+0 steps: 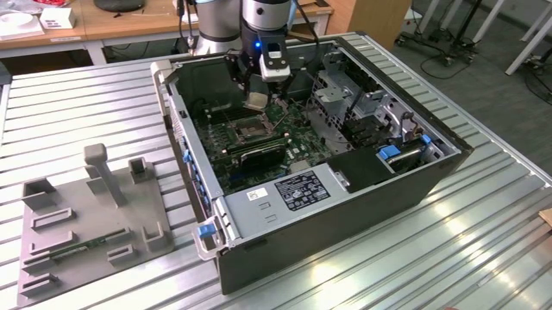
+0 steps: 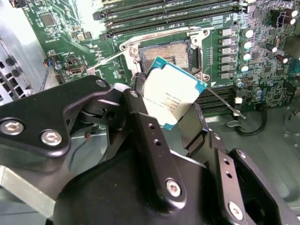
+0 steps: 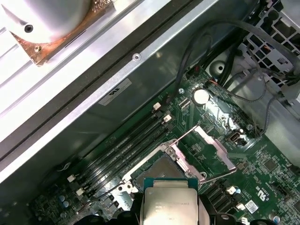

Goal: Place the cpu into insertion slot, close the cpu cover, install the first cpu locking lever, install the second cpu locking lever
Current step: 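Place the cpu into insertion slot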

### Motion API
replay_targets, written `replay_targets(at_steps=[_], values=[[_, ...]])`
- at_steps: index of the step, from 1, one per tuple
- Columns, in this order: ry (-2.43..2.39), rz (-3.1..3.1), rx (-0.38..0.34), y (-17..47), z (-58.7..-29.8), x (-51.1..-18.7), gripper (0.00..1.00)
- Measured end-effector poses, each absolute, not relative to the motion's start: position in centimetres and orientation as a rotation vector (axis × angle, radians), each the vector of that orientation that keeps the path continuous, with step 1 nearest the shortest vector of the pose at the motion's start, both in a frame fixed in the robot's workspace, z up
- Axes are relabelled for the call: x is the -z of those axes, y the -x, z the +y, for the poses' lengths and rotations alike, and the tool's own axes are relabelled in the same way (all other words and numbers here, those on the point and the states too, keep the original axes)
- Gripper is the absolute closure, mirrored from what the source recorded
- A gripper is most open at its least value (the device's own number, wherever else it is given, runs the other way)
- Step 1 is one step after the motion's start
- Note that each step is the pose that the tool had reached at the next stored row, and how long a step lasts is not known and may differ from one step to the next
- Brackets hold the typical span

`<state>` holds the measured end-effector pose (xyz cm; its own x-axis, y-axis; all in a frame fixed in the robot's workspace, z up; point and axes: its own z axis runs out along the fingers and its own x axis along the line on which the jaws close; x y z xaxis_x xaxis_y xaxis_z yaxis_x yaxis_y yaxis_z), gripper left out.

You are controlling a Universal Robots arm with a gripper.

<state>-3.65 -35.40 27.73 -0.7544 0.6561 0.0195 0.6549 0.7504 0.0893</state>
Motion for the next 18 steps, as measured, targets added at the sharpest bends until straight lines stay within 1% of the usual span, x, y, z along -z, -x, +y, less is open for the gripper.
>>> replay_targets(at_steps=[18], values=[[-1.24,2.864,-0.14,3.65,-35.4,-27.7,0.46]])
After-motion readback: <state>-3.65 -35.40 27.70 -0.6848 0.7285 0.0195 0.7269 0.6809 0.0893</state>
